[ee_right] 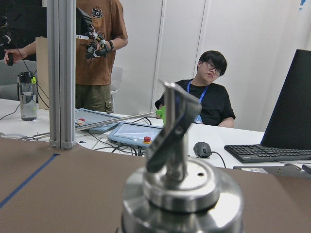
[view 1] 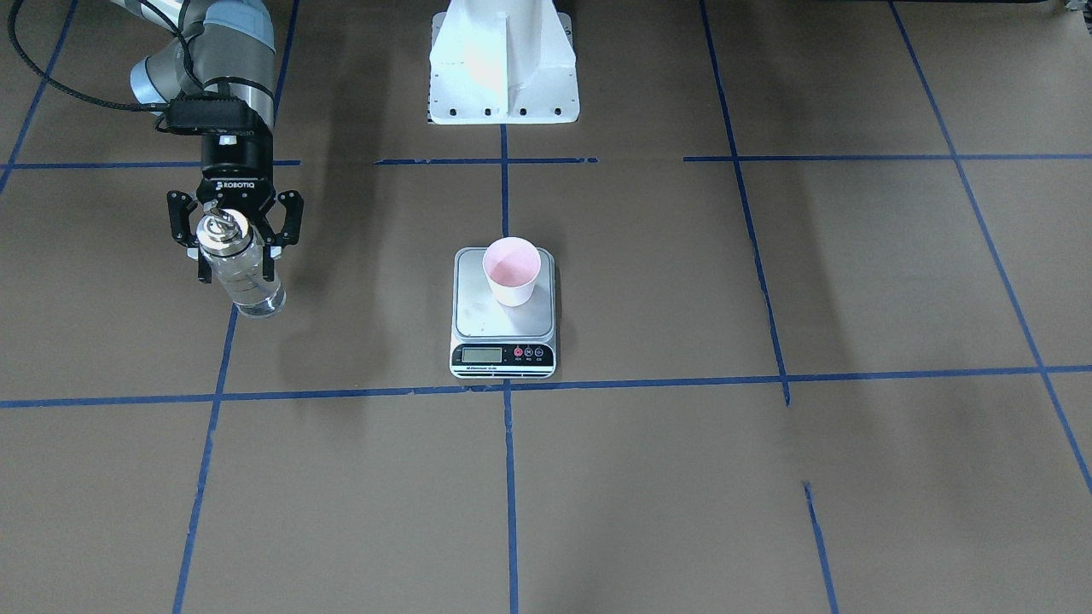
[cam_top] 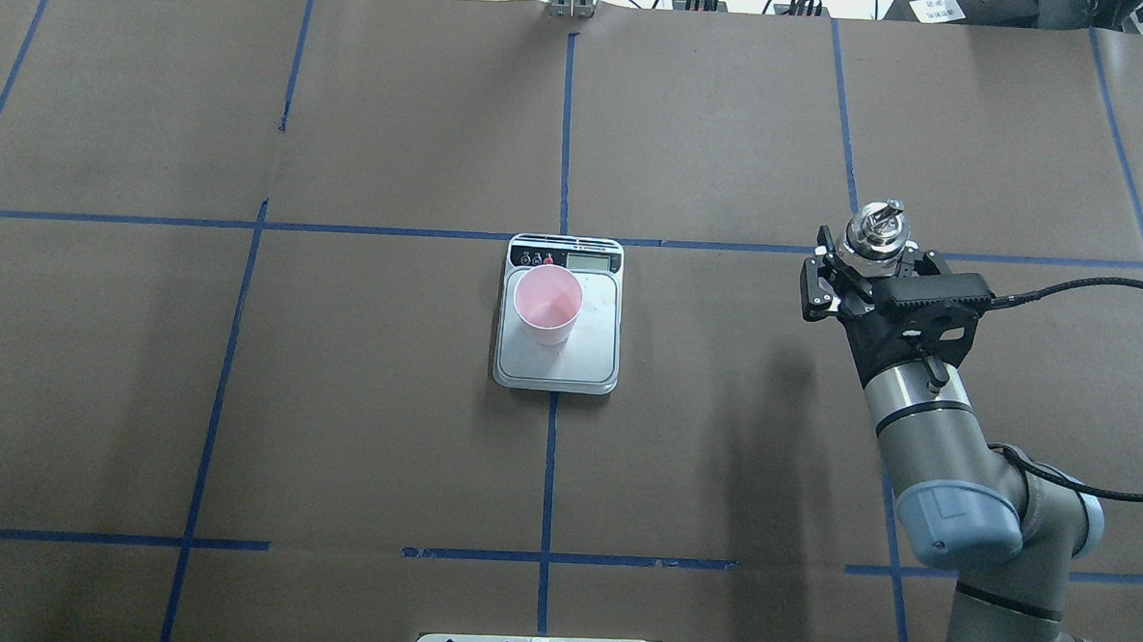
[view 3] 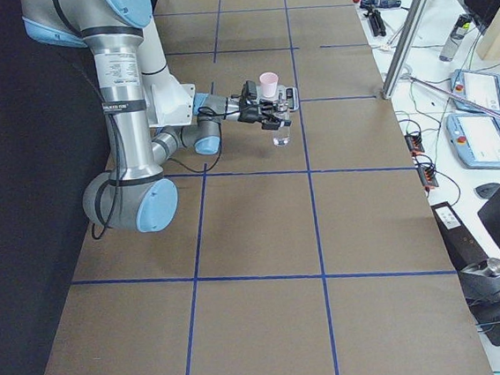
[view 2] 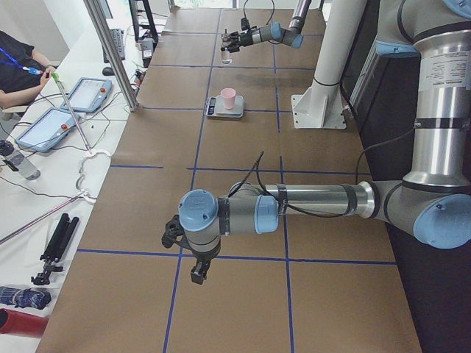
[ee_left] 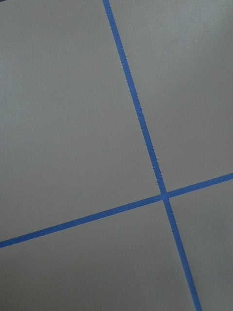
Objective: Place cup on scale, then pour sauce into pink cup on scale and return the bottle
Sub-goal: 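Lift the bottle with the right gripper and carry it toward the scale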
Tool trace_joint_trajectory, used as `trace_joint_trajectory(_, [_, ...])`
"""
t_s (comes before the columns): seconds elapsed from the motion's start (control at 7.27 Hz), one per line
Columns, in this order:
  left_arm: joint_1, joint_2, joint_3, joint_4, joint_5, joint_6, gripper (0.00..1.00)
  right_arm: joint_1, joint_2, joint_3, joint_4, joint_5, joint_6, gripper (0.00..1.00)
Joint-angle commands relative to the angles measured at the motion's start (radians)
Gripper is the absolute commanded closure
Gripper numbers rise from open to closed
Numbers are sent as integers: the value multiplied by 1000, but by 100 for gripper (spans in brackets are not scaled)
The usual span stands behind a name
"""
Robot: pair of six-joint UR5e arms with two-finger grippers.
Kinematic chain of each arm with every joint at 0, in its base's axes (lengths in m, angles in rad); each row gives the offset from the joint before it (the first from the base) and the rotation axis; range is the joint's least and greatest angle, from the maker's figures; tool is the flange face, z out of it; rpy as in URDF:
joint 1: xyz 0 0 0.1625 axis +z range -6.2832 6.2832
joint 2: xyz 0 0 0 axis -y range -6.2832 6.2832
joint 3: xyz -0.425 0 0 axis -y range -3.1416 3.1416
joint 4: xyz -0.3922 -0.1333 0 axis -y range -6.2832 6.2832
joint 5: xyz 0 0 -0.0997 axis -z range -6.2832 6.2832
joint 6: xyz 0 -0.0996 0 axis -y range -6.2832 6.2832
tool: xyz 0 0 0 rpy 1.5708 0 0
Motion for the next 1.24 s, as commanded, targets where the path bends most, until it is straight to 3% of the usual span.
trace_joint_trajectory(0.0, [0, 0, 0, -1, 0, 0, 0, 27, 43, 8, -2, 80, -33, 100])
trace_joint_trajectory(0.28, [0, 0, 2, -1, 0, 0, 0, 24, 79, 11, -17, 80, -145, 100])
trace_joint_trajectory(0.55, [0, 1, 2, 1, 0, -2, 0, 22, 159, 12, -261, 54, -352, 100])
trace_joint_trajectory(0.83, [0, 1, 3, 2, 0, -2, 0, -37, 242, 3, -461, -109, -566, 100])
trace_joint_trajectory(1.1, [0, 1, 3, 7, 1, -2, 0, -99, 256, 1, -554, -254, -726, 100])
